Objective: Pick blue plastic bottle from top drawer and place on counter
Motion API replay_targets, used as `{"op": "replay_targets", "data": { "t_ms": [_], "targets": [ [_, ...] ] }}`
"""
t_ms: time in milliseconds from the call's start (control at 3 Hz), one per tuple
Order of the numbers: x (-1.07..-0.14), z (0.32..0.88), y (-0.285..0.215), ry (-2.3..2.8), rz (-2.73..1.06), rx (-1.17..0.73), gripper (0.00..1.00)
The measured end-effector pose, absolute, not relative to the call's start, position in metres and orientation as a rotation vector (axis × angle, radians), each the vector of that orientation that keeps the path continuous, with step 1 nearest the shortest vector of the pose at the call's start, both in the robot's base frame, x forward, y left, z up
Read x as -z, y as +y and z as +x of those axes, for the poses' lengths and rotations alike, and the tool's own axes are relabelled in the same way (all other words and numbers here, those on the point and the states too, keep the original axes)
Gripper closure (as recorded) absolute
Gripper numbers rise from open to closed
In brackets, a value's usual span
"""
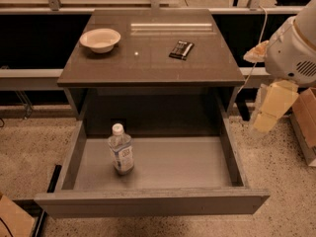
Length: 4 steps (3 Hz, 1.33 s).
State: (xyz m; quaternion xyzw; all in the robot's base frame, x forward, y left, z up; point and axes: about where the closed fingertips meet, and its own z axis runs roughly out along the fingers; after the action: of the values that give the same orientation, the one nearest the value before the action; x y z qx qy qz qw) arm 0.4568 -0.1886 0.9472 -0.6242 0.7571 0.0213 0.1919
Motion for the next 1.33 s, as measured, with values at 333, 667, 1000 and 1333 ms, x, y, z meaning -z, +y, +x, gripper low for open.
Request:
{"op": "replay_targets", "data": {
  "t_ms": [333, 667, 1000, 1333],
  "targets": [
    [-0.939, 0.471, -0.178, 2.121, -1.692, -0.052, 0.0],
    [-0.937, 0.469, -0.182, 2.149, -1.701, -0.026, 0.0],
    [-0.901, 0.472, -0.151, 2.111, -1.694, -0.144, 0.0],
    [-0.877, 0.481, -0.122, 2.052, -1.681, -0.245, 0.0]
  ]
}}
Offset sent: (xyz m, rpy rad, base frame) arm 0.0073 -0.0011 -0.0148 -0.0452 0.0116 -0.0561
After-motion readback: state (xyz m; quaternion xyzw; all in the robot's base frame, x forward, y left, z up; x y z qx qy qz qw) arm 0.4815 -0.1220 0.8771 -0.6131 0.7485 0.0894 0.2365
